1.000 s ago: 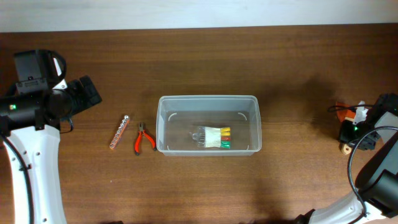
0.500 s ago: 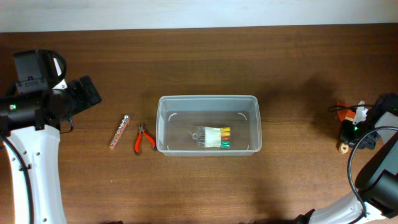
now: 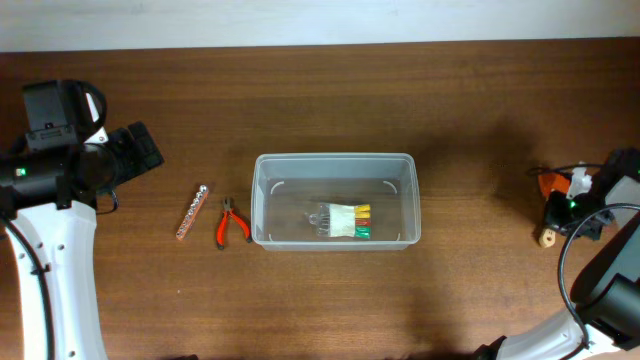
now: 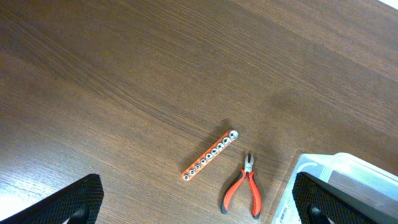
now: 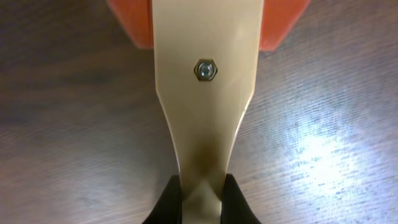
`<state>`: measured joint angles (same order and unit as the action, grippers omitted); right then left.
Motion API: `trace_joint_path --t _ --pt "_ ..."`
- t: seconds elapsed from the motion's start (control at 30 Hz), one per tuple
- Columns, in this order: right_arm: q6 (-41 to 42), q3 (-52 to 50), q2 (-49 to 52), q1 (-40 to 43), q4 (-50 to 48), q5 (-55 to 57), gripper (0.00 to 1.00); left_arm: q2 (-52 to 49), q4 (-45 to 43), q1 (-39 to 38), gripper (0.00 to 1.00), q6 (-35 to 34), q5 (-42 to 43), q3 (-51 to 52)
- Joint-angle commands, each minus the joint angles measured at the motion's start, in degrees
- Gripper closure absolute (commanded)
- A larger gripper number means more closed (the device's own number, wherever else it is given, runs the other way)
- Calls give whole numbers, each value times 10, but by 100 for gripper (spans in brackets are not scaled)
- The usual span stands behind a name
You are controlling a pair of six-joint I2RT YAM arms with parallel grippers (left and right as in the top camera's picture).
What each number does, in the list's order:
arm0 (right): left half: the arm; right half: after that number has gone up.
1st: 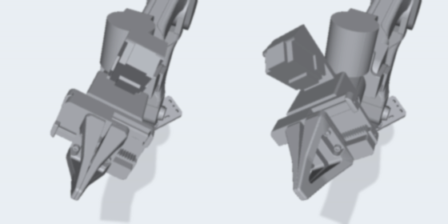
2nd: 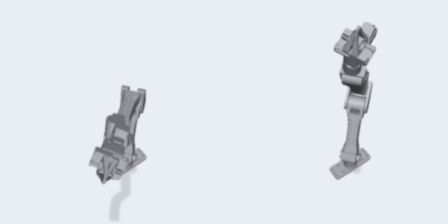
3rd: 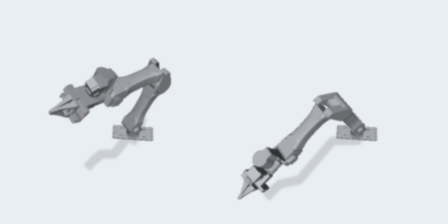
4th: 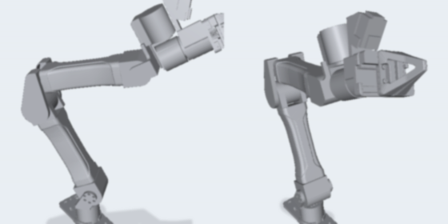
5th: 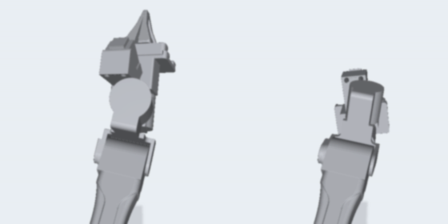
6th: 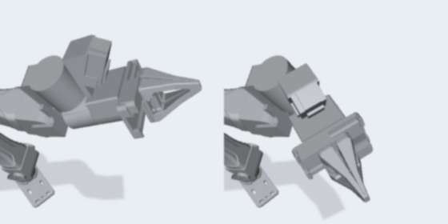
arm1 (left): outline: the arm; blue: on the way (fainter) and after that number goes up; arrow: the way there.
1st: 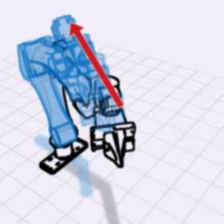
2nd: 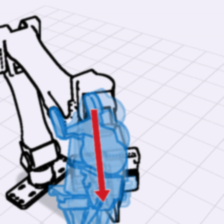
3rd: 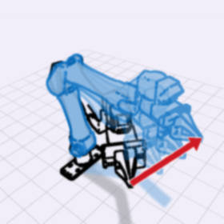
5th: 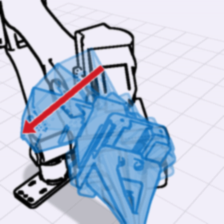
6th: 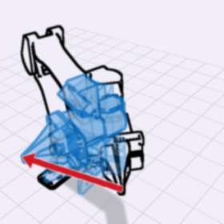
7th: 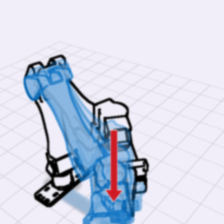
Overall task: Pack container
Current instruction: 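Grasp the orange scraper's wooden handle with the right gripper, then place the scraper into the container and release with the right gripper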
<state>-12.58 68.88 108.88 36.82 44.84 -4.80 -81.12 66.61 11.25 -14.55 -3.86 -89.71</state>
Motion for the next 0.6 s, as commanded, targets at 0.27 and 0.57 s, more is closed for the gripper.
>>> trace_joint_path --t 0.27,0.57 --pt "-78 335 -85 -167 212 -25 96 -2 -1 2 1 -3 -5 5" --pt "-347 447 -103 -421 336 -47 96 -2 -1 2 1 -3 -5 5"
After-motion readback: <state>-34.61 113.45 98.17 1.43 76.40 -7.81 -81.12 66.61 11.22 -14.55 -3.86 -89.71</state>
